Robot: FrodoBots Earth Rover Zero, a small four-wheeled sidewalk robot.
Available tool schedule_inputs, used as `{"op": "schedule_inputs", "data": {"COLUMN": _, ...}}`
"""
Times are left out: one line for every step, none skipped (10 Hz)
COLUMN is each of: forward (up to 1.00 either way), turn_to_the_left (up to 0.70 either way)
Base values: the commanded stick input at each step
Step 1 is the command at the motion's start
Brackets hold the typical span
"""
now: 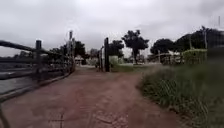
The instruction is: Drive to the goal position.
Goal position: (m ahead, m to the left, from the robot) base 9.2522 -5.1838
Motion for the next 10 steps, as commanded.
{"op": "schedule_inputs", "data": {"forward": 1.0, "turn_to_the_left": 0.0}}
{"op": "schedule_inputs", "data": {"forward": 1.0, "turn_to_the_left": 0.0}}
{"op": "schedule_inputs", "data": {"forward": 1.0, "turn_to_the_left": 0.0}}
{"op": "schedule_inputs", "data": {"forward": 1.0, "turn_to_the_left": 0.0}}
{"op": "schedule_inputs", "data": {"forward": 1.0, "turn_to_the_left": 0.0}}
{"op": "schedule_inputs", "data": {"forward": 1.0, "turn_to_the_left": 0.0}}
{"op": "schedule_inputs", "data": {"forward": 1.0, "turn_to_the_left": 0.0}}
{"op": "schedule_inputs", "data": {"forward": 1.0, "turn_to_the_left": 0.0}}
{"op": "schedule_inputs", "data": {"forward": 1.0, "turn_to_the_left": 0.0}}
{"op": "schedule_inputs", "data": {"forward": 1.0, "turn_to_the_left": -0.13}}
